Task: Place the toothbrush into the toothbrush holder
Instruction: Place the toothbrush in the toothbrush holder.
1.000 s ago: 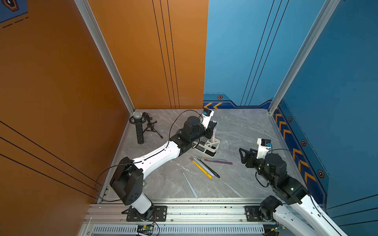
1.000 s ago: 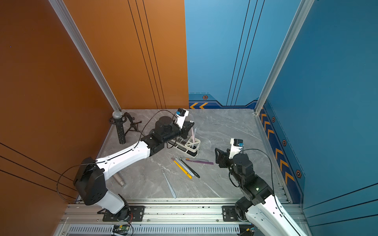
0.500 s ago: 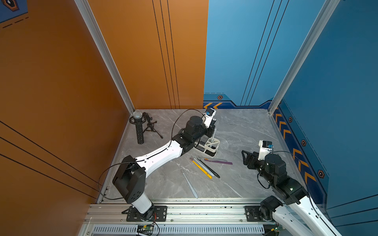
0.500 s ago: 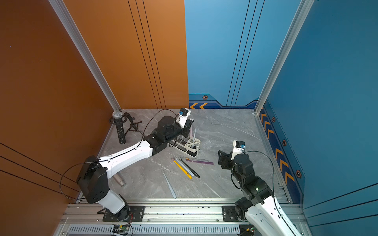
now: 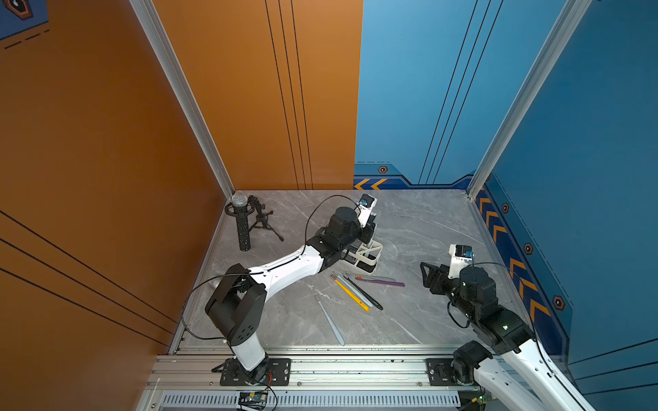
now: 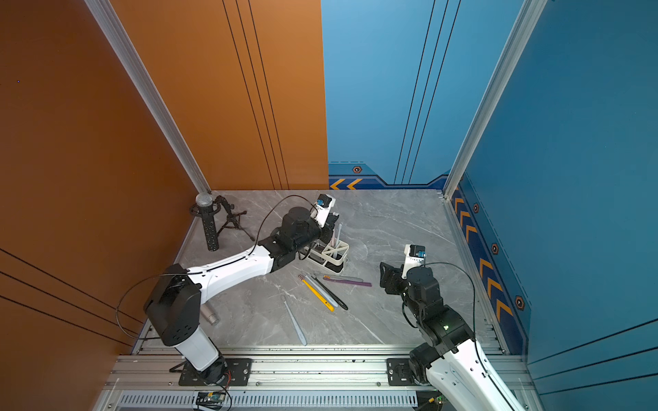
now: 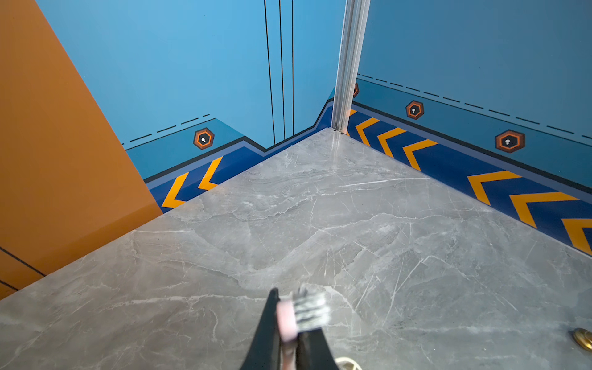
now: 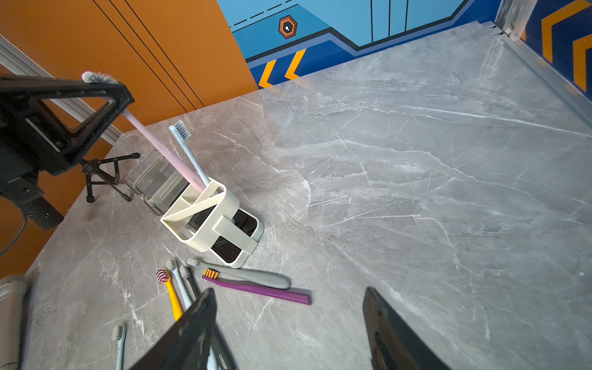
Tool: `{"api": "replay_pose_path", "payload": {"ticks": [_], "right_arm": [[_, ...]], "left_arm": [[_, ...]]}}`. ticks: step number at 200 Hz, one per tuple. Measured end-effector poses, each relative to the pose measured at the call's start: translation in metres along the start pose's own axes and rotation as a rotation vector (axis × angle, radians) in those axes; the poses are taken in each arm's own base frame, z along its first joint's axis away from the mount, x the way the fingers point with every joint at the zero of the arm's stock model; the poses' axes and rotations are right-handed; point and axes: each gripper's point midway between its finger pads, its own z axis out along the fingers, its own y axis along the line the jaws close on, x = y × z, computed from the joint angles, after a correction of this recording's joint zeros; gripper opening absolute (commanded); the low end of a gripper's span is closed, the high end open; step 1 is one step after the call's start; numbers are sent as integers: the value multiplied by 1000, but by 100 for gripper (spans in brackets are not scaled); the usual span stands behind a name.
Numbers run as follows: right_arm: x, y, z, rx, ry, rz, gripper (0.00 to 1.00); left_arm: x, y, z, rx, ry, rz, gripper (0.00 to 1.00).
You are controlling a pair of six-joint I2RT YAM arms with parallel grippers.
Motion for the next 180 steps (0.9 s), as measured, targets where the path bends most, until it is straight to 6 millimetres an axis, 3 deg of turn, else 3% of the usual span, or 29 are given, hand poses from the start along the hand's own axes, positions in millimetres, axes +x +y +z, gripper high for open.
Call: {"api": "replay_pose_path", "payload": {"ticks": [81, 180], "right_arm": [[1, -2, 2, 10, 8, 0, 73], [2, -2, 3, 11, 12, -1, 73]], "left_arm": [[41, -4, 9, -4, 65, -28, 0], [64, -4, 20, -21, 69, -17, 0]]}}
